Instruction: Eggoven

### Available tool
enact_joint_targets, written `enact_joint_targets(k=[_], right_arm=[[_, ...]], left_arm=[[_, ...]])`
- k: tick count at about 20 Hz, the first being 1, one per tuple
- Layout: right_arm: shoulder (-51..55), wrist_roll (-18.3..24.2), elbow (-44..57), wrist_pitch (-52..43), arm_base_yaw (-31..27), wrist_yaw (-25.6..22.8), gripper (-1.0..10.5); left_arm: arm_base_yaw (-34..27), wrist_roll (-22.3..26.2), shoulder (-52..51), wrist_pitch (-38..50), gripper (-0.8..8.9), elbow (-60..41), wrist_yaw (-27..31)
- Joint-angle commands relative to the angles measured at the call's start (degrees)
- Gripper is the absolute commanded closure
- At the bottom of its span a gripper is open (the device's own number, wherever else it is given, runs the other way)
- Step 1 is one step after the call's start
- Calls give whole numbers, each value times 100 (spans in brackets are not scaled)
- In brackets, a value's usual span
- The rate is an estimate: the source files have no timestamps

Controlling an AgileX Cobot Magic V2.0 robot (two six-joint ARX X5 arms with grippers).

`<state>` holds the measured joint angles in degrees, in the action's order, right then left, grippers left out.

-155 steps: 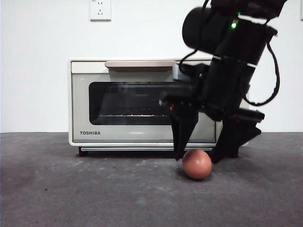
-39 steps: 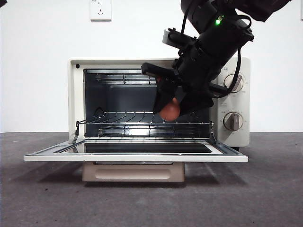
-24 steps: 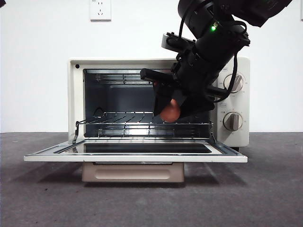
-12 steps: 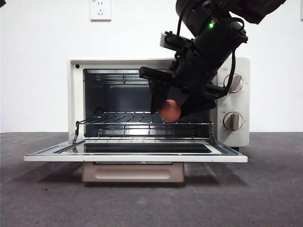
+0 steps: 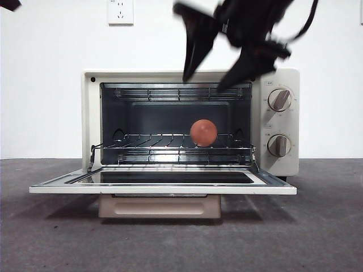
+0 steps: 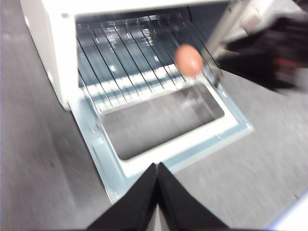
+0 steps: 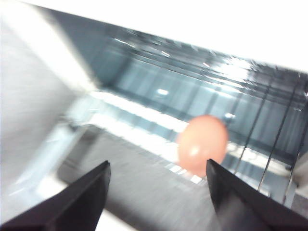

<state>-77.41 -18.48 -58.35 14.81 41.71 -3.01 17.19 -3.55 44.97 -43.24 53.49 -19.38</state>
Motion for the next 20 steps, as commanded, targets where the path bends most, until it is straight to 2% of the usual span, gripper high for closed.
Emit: enact_joint_targets(k=[1, 4, 8, 20], right_arm=[[575, -55, -105, 426, 275, 0, 628], [1427, -57, -105, 1027, 503, -2, 629], [2275, -59, -105, 1617, 581, -7, 629], [3364, -59, -105, 2389, 579, -9, 629]], left_arm=[[-138, -101, 197, 446, 807, -291, 4], [-400, -343, 457, 1099, 807, -933, -13], [-769, -614, 970, 2087, 807, -1569, -535], [-940, -809, 2988, 3401, 807, -1740, -634]])
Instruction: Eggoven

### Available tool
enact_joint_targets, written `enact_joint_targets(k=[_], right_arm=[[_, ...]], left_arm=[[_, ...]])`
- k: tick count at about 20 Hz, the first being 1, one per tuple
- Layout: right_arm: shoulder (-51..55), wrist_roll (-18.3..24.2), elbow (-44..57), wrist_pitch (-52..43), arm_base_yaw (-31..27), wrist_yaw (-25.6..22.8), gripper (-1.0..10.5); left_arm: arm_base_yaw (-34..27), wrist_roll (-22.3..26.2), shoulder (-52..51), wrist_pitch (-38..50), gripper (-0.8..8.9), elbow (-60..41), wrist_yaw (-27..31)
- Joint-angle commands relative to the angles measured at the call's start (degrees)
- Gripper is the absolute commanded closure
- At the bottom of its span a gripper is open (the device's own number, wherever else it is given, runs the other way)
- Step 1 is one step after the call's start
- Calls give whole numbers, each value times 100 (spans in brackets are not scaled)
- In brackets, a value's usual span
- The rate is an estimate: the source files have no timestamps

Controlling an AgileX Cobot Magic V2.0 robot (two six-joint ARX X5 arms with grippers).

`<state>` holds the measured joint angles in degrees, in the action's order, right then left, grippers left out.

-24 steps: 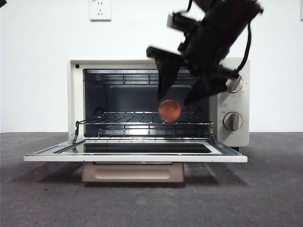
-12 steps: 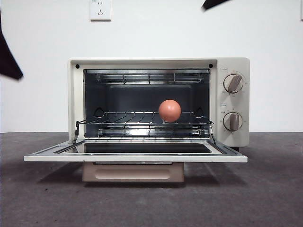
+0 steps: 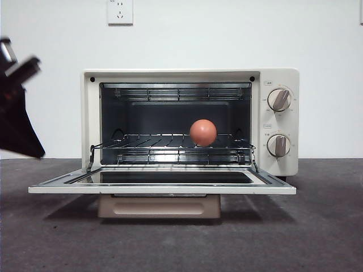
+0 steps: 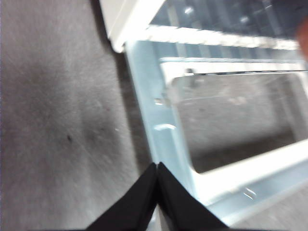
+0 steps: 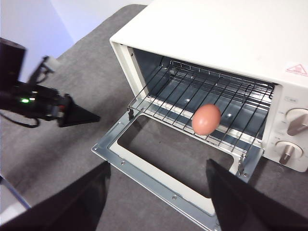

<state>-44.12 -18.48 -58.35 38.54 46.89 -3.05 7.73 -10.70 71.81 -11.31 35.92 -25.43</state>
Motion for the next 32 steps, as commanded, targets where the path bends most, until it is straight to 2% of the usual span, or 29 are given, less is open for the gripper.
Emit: enact_joint_targets(k=[1, 7, 17, 26, 32], right_arm=[[79, -59, -105, 39, 61, -2, 629], [245, -59, -105, 103, 61, -7, 629], [275, -59, -105, 133, 61, -155, 629], [273, -61, -105, 146, 61, -197, 629], [273, -68, -105, 245, 61, -245, 629]], left_arm=[[7, -107, 435, 293, 807, 20, -28], [9, -232, 1106, 787, 807, 20, -39], [142, -291, 1847, 1217, 807, 20, -566], [70, -570, 1917, 1532, 807, 22, -1574], [-175, -1143, 1915, 2109, 807, 24, -2332]])
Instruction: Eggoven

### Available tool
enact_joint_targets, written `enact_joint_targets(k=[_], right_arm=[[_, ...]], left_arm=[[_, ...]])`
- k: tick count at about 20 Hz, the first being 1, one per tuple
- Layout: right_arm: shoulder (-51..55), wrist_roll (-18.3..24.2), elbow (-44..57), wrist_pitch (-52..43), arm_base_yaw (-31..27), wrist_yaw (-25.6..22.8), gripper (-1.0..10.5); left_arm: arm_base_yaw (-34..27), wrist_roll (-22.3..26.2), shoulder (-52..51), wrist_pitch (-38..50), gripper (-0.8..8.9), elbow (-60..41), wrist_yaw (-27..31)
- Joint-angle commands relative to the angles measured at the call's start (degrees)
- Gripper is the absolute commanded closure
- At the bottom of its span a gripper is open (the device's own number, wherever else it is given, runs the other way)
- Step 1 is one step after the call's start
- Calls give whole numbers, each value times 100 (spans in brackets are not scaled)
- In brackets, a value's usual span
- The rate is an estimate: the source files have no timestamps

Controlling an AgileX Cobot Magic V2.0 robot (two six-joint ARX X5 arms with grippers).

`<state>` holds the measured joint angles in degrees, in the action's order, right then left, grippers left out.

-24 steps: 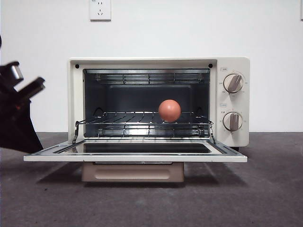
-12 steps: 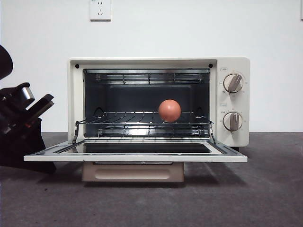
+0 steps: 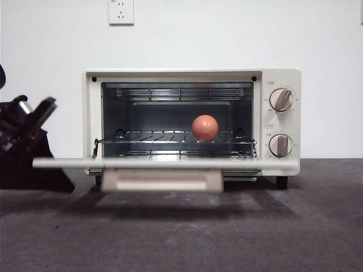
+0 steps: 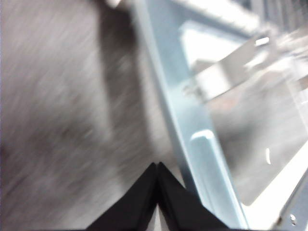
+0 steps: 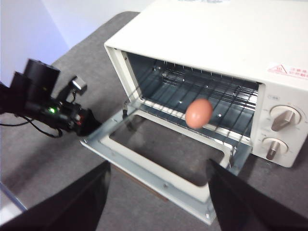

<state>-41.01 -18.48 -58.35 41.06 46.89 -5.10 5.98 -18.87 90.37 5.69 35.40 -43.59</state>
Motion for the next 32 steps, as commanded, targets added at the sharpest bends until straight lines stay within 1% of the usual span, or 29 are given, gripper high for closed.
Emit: enact_joint_targets(k=[1, 4, 7, 12, 14, 17, 19, 21, 27, 30, 32], right_arm=[[-37, -72, -105, 4, 61, -39, 629], [-37, -90, -105, 15, 61, -39, 629], [-37, -105, -105, 15, 61, -37, 629], [-37, -105, -105, 15, 61, -37, 629], [-37, -107, -105, 17, 61, -37, 629], [-37, -107, -105, 17, 61, -37, 629], [-37, -107, -105, 20, 61, -37, 629], [-37, -107, -105, 20, 61, -37, 629], [-44, -105, -105, 24, 61, -37, 629], [-46, -105, -103, 35, 61, -42, 629], [-48, -105, -103, 59, 61, -87, 629]], left_arm=[[-57, -468, 52, 562, 807, 76, -627], [-199, -826, 33, 968, 807, 76, -750], [-299, -1167, 20, 1425, 807, 76, -750], [-315, -1729, 20, 2483, 807, 76, -739], [-313, -2050, 20, 3021, 807, 79, -688], [-313, -2439, 20, 3523, 807, 90, -612], [-313, -2597, 17, 3689, 807, 90, -614], [-313, -2693, 4, 3722, 807, 90, -619], [-221, -2730, -289, 3676, 806, 90, -686], [-168, -2671, -708, 3394, 806, 90, -680], [-114, -2490, -1088, 3060, 806, 90, -678]])
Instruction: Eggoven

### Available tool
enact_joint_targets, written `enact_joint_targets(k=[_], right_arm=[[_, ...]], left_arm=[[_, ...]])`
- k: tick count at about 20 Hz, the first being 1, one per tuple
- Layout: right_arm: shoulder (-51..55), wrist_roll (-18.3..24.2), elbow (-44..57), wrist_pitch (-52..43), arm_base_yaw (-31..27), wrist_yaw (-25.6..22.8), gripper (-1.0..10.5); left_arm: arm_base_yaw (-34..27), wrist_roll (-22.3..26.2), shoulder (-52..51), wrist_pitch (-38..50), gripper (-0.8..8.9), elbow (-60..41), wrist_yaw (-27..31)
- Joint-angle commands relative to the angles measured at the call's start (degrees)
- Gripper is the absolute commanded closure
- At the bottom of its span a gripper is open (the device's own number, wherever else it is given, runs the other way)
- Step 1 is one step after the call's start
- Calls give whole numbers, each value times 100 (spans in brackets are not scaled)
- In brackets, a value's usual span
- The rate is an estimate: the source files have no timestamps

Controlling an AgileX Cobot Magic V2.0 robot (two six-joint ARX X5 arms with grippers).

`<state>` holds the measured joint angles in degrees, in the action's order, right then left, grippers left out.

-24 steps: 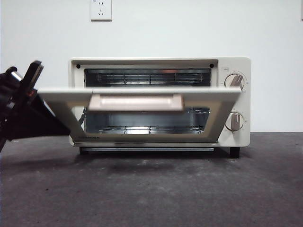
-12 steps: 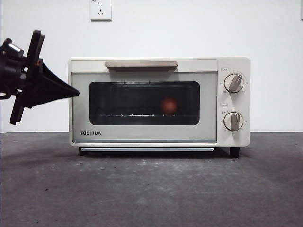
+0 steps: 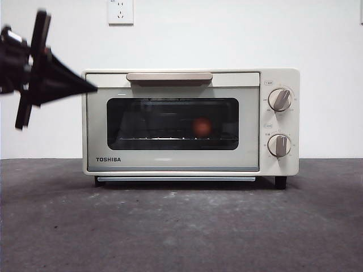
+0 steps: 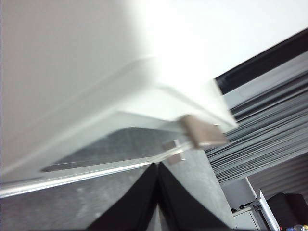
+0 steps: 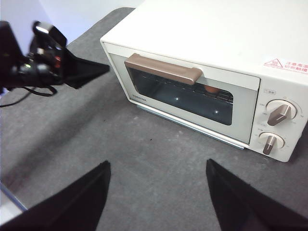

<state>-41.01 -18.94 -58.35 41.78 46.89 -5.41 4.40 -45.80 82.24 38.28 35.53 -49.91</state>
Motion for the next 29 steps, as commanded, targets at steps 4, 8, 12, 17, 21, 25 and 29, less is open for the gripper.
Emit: enact_joint_targets(k=[4, 8, 12, 17, 21, 25, 29], right_arm=[[-48, -59, -101, 44, 61, -79, 629], [-50, -59, -101, 70, 61, -188, 629], [-114, -52, -98, 116, 61, -409, 629], [-291, -44, -96, 162, 61, -428, 638], [-487, -44, -90, 162, 63, -345, 683], [-693, -42, -85, 160, 107, -337, 784], [-774, -37, -17, 52, 236, -367, 943]], left_arm=[[175, 728, -1207, -1252, 806, 76, 236], [374, 1335, -2218, -2496, 806, 83, 789], [756, 2166, -3257, -3917, 806, 199, 1757], [1290, 2962, -4179, -5453, 806, 581, 3034], [1478, 3198, -4590, -6166, 806, 901, 3482], [1495, 3314, -4835, -6671, 806, 1084, 3519], [1495, 3390, -5003, -6929, 806, 1093, 3521]])
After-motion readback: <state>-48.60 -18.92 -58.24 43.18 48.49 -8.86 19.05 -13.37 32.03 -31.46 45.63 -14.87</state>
